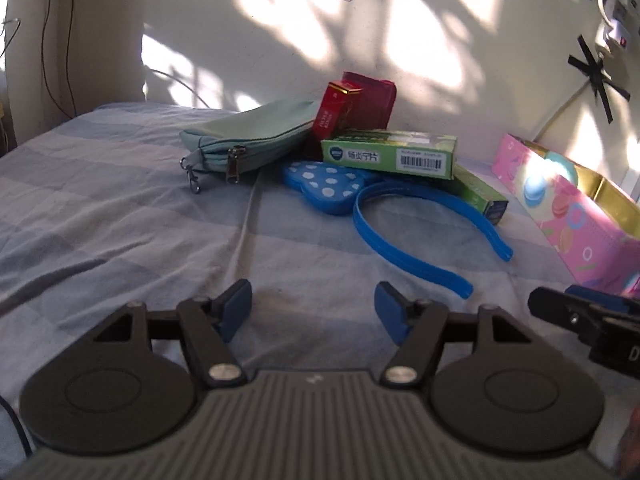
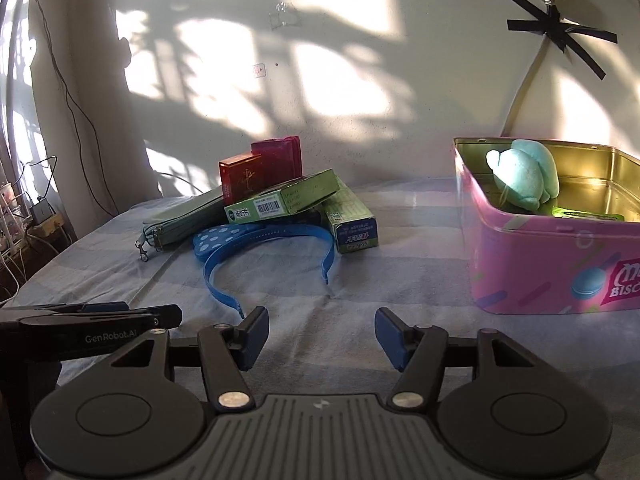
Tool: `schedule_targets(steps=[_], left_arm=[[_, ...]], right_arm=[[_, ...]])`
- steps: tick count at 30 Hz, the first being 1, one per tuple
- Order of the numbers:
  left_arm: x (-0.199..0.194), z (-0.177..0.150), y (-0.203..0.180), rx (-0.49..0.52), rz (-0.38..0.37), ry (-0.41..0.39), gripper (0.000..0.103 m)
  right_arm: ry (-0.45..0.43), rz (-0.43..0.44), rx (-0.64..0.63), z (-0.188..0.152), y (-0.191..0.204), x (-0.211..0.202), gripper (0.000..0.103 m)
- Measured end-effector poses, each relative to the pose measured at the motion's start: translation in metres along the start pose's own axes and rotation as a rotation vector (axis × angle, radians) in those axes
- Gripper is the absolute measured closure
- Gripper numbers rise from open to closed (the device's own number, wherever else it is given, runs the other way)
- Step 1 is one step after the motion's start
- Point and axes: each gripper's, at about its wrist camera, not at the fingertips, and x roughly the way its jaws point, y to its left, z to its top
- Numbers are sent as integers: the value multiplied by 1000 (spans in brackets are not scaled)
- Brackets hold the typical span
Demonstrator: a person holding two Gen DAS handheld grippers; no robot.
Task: Organize objects
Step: 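Reach the left gripper to the blue polka-dot headband and grasp it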
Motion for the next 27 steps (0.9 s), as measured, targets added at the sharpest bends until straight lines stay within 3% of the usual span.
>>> schedule_targets(steps=[3, 6, 9, 10, 11, 14, 19, 22, 25, 27], left_arm=[[-1, 0, 4, -31, -11, -8, 34], [-1, 0, 4, -34, -20, -11, 35], [-1, -1, 6, -48, -29, -15, 35], [0, -1, 9, -53, -33, -17, 35], [0, -1, 9, -56, -35, -18, 34], [1, 0, 16, -79, -47, -23, 34], [-7, 0, 23, -116, -50, -36, 34], [-25, -3, 13, -59, -62, -19, 34], [-47, -12, -6, 53, -81, -35, 34], [-60, -18, -17, 102, -111, -25, 34]], right_arm=[[12, -9, -41, 13, 8, 19, 47], [25, -71, -79, 28, 12, 44, 51], [82, -114, -95, 36, 7, 75, 78], [80, -113, -93, 37, 5, 79, 92], [85, -106, -87, 37, 4, 80, 98], [92, -51, -24, 35, -1, 63, 98], [89, 22, 7, 5, -5, 1, 98], [75, 6, -12, -27, -7, -47, 96], [80, 39, -32, -47, -7, -73, 88], [51, 13, -45, -49, -8, -81, 78]])
